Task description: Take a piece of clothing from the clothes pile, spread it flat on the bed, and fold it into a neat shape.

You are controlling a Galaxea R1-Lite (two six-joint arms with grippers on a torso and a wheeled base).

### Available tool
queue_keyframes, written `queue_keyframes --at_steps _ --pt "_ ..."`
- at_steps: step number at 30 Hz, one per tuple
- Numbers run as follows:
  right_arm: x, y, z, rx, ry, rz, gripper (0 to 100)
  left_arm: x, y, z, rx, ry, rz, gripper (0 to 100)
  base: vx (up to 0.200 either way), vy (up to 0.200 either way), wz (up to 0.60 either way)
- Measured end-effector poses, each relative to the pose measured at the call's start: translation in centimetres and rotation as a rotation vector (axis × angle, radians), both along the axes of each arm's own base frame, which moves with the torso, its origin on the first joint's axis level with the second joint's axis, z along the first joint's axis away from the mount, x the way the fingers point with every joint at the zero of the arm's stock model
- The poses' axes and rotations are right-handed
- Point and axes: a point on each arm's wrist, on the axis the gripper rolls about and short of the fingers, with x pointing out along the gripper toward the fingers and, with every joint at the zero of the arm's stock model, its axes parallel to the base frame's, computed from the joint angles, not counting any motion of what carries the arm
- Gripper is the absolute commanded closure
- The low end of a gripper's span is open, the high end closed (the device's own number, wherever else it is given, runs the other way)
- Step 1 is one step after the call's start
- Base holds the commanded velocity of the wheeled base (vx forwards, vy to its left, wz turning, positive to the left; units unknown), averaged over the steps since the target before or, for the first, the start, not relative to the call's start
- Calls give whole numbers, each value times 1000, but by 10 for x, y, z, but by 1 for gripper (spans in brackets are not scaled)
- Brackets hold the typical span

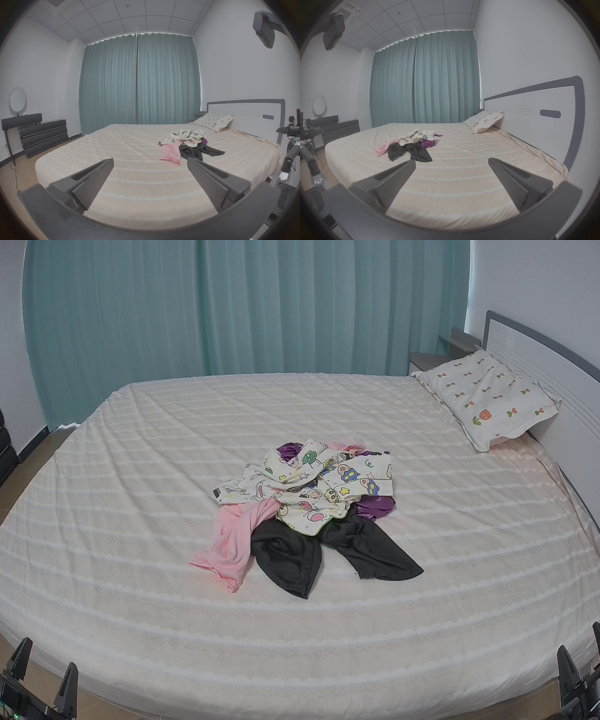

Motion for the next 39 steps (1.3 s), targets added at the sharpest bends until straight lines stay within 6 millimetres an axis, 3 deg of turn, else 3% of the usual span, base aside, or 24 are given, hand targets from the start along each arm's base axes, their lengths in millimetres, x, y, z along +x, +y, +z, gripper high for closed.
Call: queue_keyframes --at_steps 19,26,32,39 --pt "4 0 2 -2 47 -10 0 0 0 0 0 0 0 0 0 0 0" --pt "7 1 42 51 10 21 0 0 0 0 0 0 0 0 0 0 0" --pt "37 2 68 94 121 85 0 0 0 0 0 0 0 0 0 0 0" --pt "95 9 85 205 261 164 0 0 0 0 0 0 0 0 0 0 0"
